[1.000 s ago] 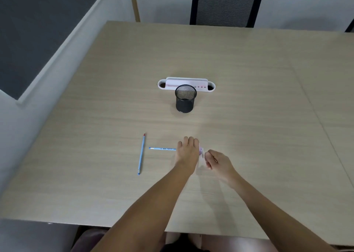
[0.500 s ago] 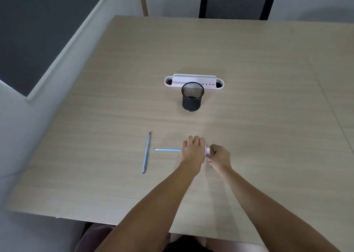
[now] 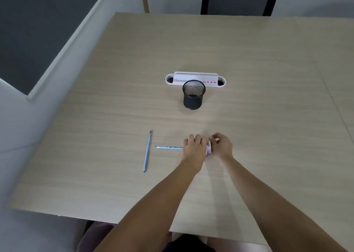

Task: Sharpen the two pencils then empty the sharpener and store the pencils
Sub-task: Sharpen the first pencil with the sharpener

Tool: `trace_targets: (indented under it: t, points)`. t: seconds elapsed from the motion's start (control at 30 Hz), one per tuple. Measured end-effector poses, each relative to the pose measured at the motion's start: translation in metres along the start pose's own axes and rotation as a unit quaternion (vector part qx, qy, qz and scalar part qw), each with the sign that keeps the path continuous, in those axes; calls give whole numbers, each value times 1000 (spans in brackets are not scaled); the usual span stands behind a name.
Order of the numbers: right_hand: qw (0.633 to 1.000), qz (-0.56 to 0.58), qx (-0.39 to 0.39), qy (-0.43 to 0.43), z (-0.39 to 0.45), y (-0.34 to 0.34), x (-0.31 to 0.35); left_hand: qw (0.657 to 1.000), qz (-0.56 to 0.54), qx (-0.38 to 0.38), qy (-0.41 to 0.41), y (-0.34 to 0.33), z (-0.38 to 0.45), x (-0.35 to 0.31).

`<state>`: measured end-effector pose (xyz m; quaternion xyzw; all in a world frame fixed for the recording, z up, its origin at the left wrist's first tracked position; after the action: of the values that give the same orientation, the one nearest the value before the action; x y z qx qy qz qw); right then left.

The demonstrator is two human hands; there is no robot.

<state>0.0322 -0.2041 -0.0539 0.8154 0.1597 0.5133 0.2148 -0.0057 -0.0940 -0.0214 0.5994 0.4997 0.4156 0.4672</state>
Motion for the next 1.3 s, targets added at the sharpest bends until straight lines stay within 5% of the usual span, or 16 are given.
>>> trace_targets:
  t: [0.33, 0.5, 0.63, 0.83, 0.93, 1.13, 1.3]
  points:
    - [994, 25, 101, 40, -74, 22, -19, 999, 34, -2, -16, -2, 0, -3]
    - [994, 41, -7, 99, -34, 24, 12, 1000, 20, 2, -8, 1, -4, -1]
    - [999, -14, -4, 42, -2, 1, -2, 999, 41, 9, -19, 1, -3, -1]
    - [999, 0, 38, -2, -65, -4, -40, 997, 70, 12, -29, 1, -3, -3]
    - [996, 23, 80, 37, -79, 17, -21, 998, 57, 11, -23, 3, -1, -3]
    - [999, 18, -7, 35, -9, 14, 12, 1000, 22, 14, -14, 1, -1, -4]
    - [998, -35, 35, -23, -11, -7, -22, 999, 25, 25, -8, 1, 2, -4]
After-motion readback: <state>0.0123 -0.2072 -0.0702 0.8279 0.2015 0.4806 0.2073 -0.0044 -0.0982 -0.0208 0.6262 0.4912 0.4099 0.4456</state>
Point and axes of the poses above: each hand's wrist, its own z-axis towards the middle knuckle, its own y-axis out of the back of the hand, x = y × z, the point moved 3 cm from there along z, towards the middle knuckle, and after that the axes turned 3 degrees about z, right-handed, at the moved point
